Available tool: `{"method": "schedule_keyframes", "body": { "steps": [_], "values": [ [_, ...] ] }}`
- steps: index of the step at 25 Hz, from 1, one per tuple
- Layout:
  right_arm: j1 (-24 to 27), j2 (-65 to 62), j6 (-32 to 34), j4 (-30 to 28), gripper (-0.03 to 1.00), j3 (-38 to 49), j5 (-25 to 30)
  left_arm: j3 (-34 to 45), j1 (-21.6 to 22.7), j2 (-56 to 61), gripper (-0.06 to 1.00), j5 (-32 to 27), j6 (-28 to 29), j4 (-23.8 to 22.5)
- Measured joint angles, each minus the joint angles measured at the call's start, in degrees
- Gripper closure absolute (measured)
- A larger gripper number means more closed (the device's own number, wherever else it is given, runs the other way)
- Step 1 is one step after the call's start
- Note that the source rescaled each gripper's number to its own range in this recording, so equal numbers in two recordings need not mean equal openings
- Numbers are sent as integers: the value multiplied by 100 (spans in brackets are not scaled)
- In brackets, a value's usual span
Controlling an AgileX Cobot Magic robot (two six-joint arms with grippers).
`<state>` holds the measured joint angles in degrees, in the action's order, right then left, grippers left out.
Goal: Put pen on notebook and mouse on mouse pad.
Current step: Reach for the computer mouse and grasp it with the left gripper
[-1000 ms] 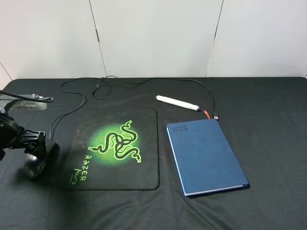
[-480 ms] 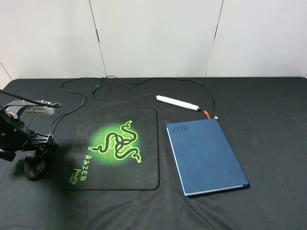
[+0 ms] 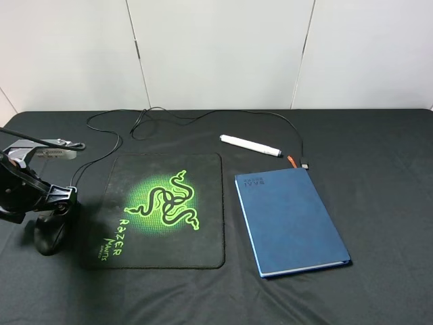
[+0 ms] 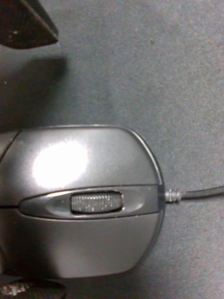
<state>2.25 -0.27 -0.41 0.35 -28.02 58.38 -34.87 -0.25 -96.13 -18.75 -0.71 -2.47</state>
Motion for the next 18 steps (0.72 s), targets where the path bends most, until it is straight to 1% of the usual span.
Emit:
{"method": "schedule_keyframes", "body": {
  "steps": [8, 14, 16, 18],
  "values": [
    [0, 0, 0, 0, -3, 0, 0, 0, 0, -26, -1, 0, 168, 0],
    [0, 0, 0, 0, -3, 0, 0, 0, 0, -332, -1, 13, 181, 44],
    [0, 0, 0, 0, -3, 0, 0, 0, 0, -337, 1, 13, 132, 54],
    [0, 0, 0, 0, -3, 0, 0, 0, 0, -337, 8, 13, 71, 55]
  ]
}}
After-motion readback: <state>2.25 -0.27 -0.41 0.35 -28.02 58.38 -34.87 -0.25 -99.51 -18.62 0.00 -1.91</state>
